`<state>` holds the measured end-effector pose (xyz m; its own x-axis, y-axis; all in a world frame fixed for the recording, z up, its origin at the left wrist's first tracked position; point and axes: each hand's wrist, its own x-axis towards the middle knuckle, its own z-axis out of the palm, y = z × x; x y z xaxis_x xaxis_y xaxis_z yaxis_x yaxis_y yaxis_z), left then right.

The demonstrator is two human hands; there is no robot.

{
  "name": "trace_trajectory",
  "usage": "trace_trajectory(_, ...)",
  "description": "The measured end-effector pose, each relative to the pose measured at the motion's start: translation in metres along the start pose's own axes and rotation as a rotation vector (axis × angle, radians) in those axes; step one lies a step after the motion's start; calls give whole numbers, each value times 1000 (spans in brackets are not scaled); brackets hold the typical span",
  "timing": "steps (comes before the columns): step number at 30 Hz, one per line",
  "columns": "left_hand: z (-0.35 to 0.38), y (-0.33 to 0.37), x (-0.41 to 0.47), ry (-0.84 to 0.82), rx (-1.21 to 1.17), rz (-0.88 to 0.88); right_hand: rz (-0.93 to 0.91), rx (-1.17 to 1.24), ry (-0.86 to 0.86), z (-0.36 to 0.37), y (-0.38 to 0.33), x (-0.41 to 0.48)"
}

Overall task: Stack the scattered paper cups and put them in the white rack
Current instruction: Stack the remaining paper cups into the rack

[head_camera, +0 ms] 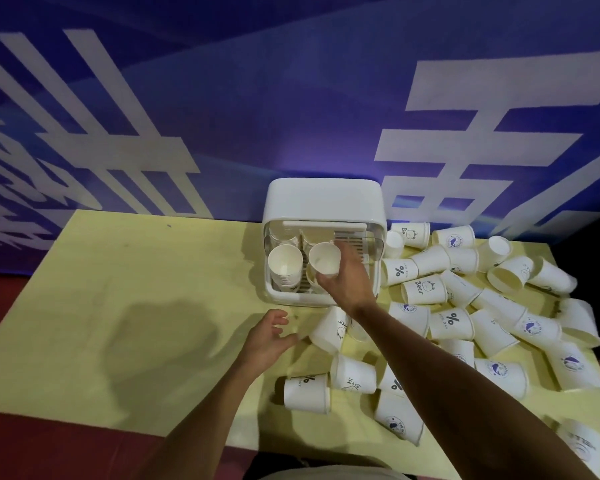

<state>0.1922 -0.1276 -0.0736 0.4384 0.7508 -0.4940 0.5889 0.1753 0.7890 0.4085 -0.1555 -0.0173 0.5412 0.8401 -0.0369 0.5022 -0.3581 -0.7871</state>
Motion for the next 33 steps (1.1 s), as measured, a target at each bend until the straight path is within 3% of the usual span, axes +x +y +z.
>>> trace_trajectory(7,4,-21,-4,-44,7,-57,33,-81,-29,6,14,-13)
trace_trajectory(14,21,-30,-20,-219,70,-86,48,-157,-60,-4,40,-46)
trace_trajectory(21,23,-29,-40,-400,384,-5,56,-228,2,-12,62,-71)
trace_trajectory(25,32,-26,-47,-423,598,76,74,-274,-37,-10,68,-76)
trace_trajectory(33,38,-29,-46,-364,672,110,114,-361,12,-4,68,-79)
